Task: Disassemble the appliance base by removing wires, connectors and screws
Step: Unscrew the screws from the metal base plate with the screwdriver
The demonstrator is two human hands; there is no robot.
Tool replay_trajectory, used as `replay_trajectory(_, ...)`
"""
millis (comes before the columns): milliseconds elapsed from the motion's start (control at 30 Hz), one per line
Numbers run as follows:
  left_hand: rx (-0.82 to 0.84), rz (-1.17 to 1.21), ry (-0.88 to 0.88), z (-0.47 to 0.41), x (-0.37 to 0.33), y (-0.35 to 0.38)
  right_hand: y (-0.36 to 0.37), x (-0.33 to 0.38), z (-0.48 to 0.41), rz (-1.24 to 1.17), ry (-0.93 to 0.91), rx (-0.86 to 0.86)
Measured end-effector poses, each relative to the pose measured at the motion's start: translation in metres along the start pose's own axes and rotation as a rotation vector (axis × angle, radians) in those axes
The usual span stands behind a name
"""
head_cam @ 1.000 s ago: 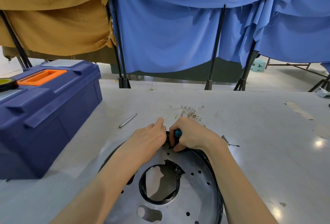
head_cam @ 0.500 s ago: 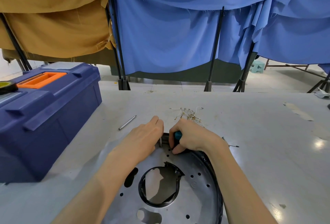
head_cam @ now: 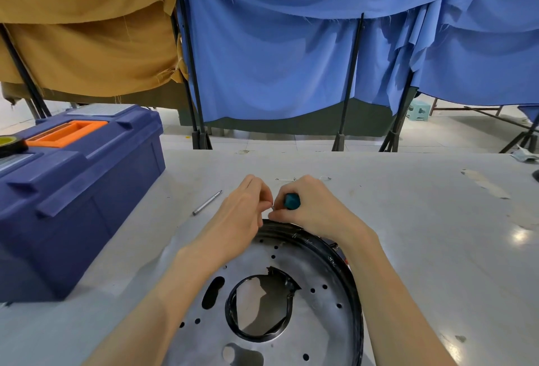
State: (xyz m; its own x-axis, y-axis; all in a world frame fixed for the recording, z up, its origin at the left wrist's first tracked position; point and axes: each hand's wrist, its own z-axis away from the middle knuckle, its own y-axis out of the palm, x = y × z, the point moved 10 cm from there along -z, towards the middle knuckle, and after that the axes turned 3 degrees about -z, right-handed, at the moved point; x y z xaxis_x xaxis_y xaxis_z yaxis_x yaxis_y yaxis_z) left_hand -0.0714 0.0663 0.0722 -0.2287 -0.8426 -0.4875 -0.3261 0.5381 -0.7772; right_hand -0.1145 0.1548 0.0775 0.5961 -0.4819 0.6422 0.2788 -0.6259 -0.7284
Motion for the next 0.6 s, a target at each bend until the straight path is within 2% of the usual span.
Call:
replay_trajectory(100, -0.049, 0.096, -0.046, 0.0, 0.008, -0.002, -0.004, 0.0, 0.0, -0.004, 0.001, -0.03)
replay_trajectory(167, -0.064, 0.021, -0.05, 0.0, 0.014, -0.004, -0.017, -0.012, 0.002, -0.013, 0.058, -0.081)
replay_trajectory(400, 0.241, -0.313, -0.143, 0.013, 0.039, 0.032, -0.083, -0.108, 0.031, -0.001, 0.432, -0.415)
replay_trajectory(600, 0.231, -0.411, -0.116, 0.013, 0.037, 0.033, -0.085, -0.185, 0.057, 0.05, 0.708, -0.409)
